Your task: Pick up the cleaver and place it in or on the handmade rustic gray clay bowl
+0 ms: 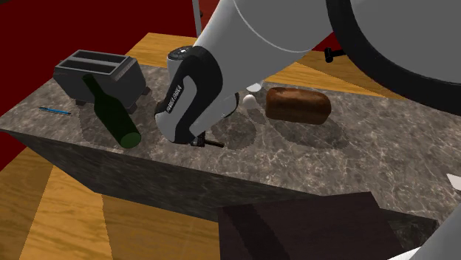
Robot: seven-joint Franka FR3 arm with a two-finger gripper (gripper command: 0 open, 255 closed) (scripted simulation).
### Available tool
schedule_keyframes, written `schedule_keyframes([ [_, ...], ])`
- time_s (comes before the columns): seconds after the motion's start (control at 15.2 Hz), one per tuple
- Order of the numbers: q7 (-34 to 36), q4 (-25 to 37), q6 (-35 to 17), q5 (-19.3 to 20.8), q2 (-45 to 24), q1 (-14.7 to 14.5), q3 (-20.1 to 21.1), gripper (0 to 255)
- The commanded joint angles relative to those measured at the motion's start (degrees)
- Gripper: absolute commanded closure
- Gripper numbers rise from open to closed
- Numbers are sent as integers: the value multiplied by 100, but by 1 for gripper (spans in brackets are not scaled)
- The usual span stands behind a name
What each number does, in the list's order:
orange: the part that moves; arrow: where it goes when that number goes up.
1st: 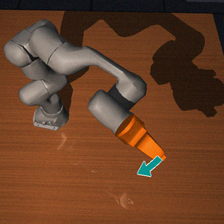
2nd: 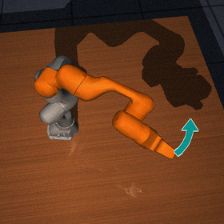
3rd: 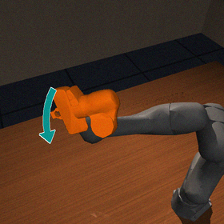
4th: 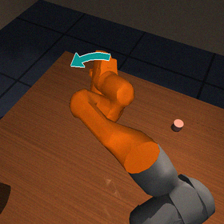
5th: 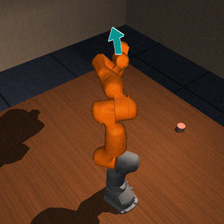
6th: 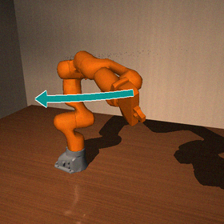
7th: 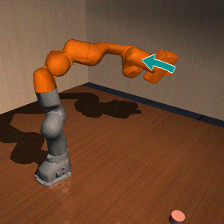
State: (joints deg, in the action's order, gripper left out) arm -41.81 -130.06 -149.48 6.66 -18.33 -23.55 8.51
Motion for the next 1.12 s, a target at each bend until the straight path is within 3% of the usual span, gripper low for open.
schedule_keyframes([
  [0.0,-36,1,162,-54,160,19,33,255],
  [0.86,-237,118,1065,-328,961,89,138,255],
  [1.06,-441,474,1190,-312,733,204,47,255],
])
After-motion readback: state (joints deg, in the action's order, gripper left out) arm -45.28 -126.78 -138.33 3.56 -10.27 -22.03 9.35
